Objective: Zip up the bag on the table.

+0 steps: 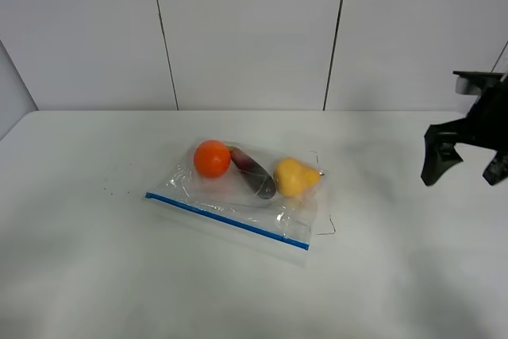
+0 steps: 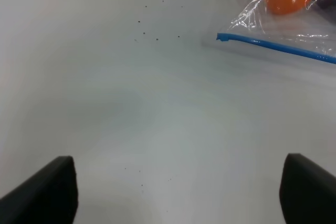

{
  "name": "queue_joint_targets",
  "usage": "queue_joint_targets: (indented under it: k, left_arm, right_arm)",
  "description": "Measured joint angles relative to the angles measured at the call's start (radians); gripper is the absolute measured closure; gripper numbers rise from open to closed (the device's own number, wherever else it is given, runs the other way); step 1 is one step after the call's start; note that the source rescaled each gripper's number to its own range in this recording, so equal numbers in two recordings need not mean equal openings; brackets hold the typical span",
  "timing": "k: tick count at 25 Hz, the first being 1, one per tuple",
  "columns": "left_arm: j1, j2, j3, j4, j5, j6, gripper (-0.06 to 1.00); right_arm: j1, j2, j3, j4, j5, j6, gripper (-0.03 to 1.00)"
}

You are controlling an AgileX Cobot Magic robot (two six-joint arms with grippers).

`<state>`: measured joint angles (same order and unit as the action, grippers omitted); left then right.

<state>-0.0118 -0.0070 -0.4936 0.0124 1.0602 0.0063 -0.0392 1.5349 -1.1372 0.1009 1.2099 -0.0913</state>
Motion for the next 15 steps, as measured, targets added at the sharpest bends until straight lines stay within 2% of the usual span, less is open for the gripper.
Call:
queue_joint_targets:
  k: [5, 8, 15]
  left_arm:
    - [0.0, 0.0, 0.0, 0.0, 0.0, 0.0, -0.06]
    - [0.0, 0.0, 0.0, 0.0, 0.0, 0.0, -0.06]
    - [0.0, 0.0, 0.0, 0.0, 0.0, 0.0, -0.06]
  right_arm:
    - [0.0, -0.263, 0.303, -0.008, -0.001, 0.0, -0.03]
    - [0.0, -0.431, 0.45, -0.012, -0.033, 0.0, -0.03]
    - [0.0, -0.868, 0.624, -0.016, -0.158, 0.004, -0.03]
